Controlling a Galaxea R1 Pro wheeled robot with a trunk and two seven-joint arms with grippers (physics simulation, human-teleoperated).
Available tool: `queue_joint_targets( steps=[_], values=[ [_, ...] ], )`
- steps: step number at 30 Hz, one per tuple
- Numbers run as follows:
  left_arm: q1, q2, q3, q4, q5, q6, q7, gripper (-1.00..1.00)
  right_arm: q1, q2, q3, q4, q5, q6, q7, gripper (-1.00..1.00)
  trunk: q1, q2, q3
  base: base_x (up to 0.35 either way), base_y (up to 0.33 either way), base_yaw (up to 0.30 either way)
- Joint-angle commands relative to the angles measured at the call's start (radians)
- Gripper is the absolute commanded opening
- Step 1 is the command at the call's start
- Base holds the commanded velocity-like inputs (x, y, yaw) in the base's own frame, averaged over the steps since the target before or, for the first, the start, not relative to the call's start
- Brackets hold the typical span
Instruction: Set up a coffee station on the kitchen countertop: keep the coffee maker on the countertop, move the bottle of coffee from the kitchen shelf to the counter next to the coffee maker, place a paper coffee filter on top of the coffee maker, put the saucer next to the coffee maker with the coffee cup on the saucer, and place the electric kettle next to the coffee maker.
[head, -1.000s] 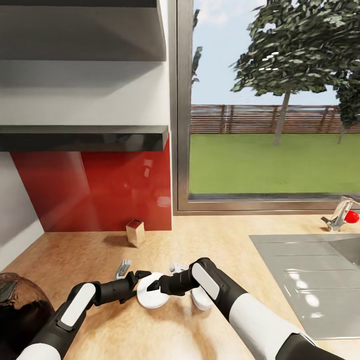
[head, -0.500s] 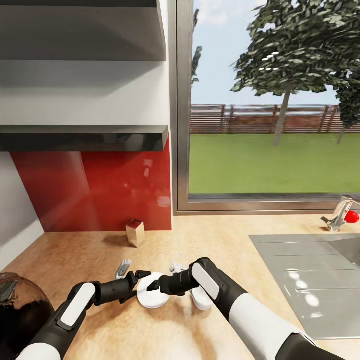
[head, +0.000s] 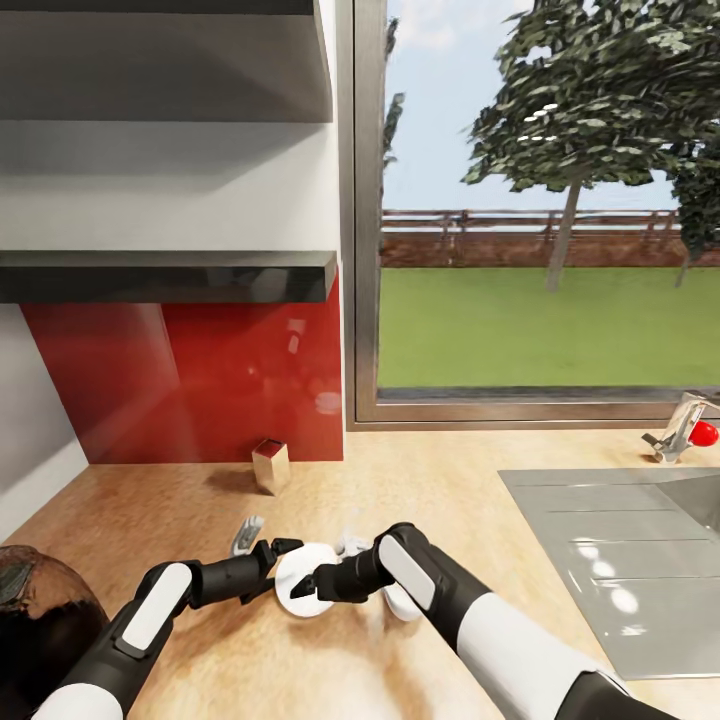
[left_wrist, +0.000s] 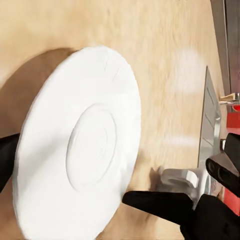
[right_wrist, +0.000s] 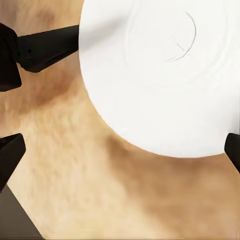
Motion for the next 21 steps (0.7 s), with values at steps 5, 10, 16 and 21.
queue_joint_targets(
  steps=[5,10,16,21],
  values=[
    [0.000,0.001,-0.001,-0.001,-0.006,0.001,-0.007,1.00,0.000,0.000,0.017,0.000,0.010,-0.001,0.009,1.00,0.000,-0.001,0.000,0.000,0.000,0.000],
    [0.000,0.001,-0.001,-0.001,0.007,0.001,-0.007,1.00,0.000,0.000,0.019,0.000,0.010,-0.003,0.009,1.00,0.000,-0.001,0.000,0.000,0.000,0.000],
    [0.000,0.002,-0.002,0.000,0.031,0.001,-0.007,1.00,0.000,0.000,0.019,0.000,0.010,-0.003,0.009,1.00,0.000,-0.001,0.000,0.000,0.000,0.000],
    [0.000,0.001,-0.005,0.000,0.032,0.004,-0.007,1.00,0.000,0.000,0.019,0.000,0.010,-0.003,0.009,1.00,0.000,-0.001,0.000,0.000,0.000,0.000]
  ],
)
